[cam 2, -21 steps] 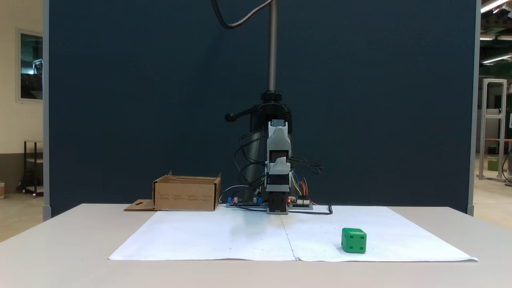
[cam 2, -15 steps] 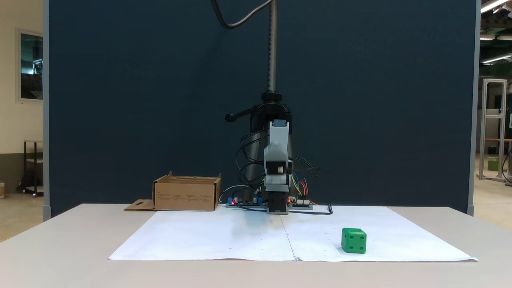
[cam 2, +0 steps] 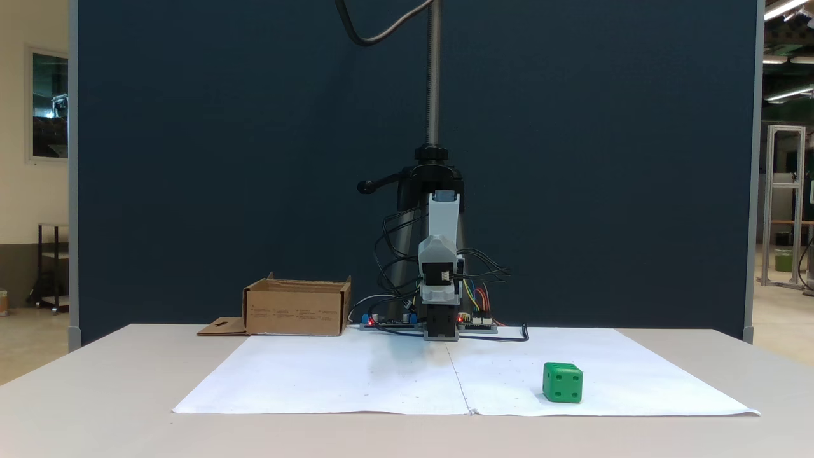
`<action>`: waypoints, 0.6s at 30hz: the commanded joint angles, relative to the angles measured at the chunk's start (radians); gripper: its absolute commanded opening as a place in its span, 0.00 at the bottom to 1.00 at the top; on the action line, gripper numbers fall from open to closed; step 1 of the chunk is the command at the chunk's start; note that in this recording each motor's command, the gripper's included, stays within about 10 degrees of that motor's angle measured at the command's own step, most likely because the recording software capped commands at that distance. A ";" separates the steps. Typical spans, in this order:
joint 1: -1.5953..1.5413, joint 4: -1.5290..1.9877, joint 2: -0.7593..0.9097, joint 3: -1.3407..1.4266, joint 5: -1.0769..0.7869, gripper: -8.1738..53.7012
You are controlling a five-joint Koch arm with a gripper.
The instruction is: Grasp a green dice and put it in the bin.
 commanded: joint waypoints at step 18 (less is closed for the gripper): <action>-0.094 1.204 0.015 -0.815 -0.069 0.84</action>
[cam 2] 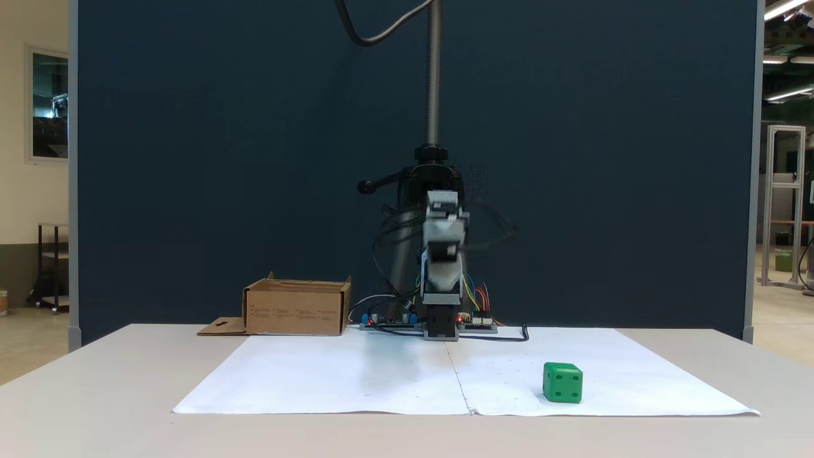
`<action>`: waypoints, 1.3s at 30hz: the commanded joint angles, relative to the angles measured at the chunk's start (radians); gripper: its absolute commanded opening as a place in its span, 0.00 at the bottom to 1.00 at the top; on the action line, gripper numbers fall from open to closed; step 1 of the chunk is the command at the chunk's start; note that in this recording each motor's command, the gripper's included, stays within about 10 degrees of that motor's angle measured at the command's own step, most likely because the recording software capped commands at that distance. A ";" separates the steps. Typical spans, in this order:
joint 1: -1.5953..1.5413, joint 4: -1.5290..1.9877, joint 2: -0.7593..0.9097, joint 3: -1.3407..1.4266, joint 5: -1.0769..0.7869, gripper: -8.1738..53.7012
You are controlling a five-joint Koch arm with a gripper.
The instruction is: Grasp a green dice and put it in the bin.
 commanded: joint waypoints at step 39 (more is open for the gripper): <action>-0.442 1.371 -1.092 -1.420 0.500 0.81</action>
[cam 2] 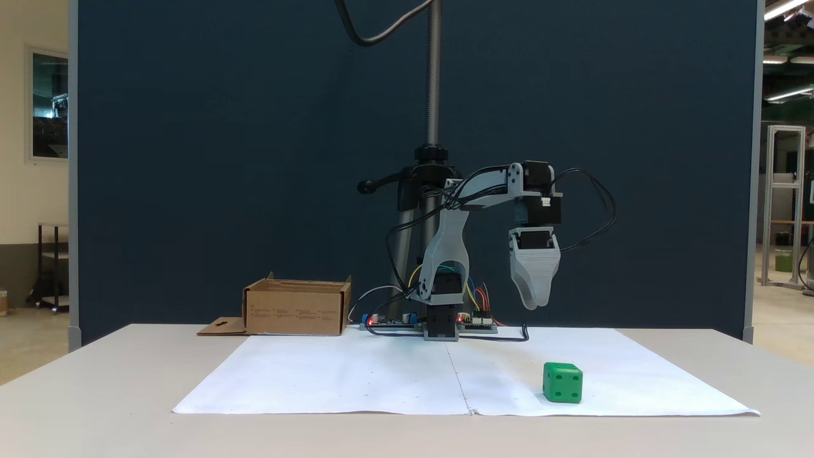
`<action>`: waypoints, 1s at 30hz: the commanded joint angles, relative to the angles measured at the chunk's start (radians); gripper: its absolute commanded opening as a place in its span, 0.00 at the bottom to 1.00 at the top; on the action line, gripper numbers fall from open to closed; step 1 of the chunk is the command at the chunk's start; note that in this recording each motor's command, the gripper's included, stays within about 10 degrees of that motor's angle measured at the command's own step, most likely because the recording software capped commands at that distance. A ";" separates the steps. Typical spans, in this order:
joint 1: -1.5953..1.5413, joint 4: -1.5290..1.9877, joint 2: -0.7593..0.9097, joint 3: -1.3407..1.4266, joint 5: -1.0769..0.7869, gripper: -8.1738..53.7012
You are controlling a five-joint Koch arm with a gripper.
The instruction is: Grasp a green dice and put it in the bin.
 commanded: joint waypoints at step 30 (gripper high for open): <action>-0.031 -0.094 -0.301 -0.261 0.161 0.81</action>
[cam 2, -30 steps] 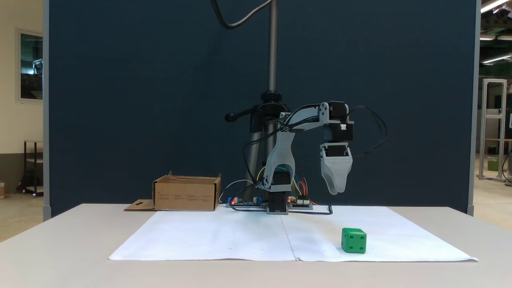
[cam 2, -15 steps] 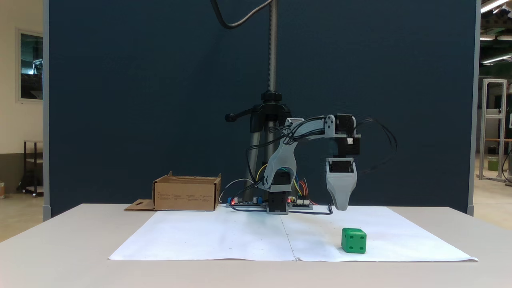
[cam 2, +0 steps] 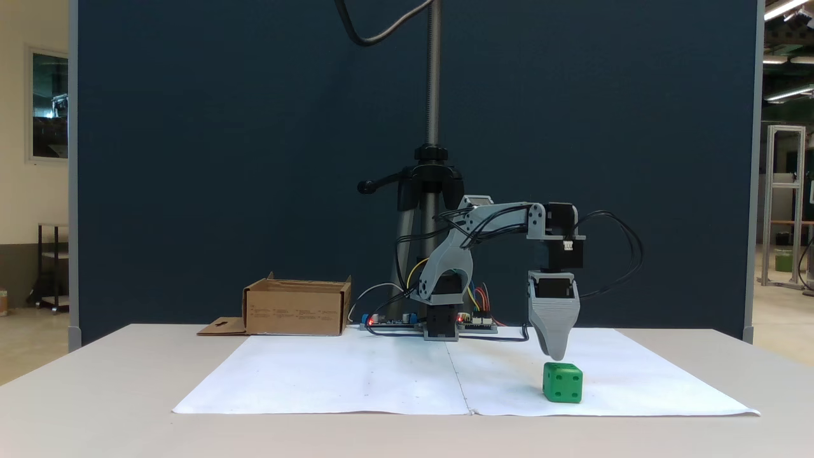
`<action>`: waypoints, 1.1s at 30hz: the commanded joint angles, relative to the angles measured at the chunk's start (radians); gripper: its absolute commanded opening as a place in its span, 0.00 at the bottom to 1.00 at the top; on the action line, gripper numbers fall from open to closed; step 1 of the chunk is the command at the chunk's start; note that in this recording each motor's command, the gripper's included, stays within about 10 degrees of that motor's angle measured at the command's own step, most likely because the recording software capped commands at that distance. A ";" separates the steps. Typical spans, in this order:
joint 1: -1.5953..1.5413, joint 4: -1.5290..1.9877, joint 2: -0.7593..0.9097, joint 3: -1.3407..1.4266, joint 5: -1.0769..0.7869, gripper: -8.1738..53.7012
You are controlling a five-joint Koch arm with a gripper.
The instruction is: Grasp a green dice and put it in the bin.
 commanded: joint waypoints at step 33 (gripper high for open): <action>-0.028 -0.144 -0.107 -0.133 0.078 0.80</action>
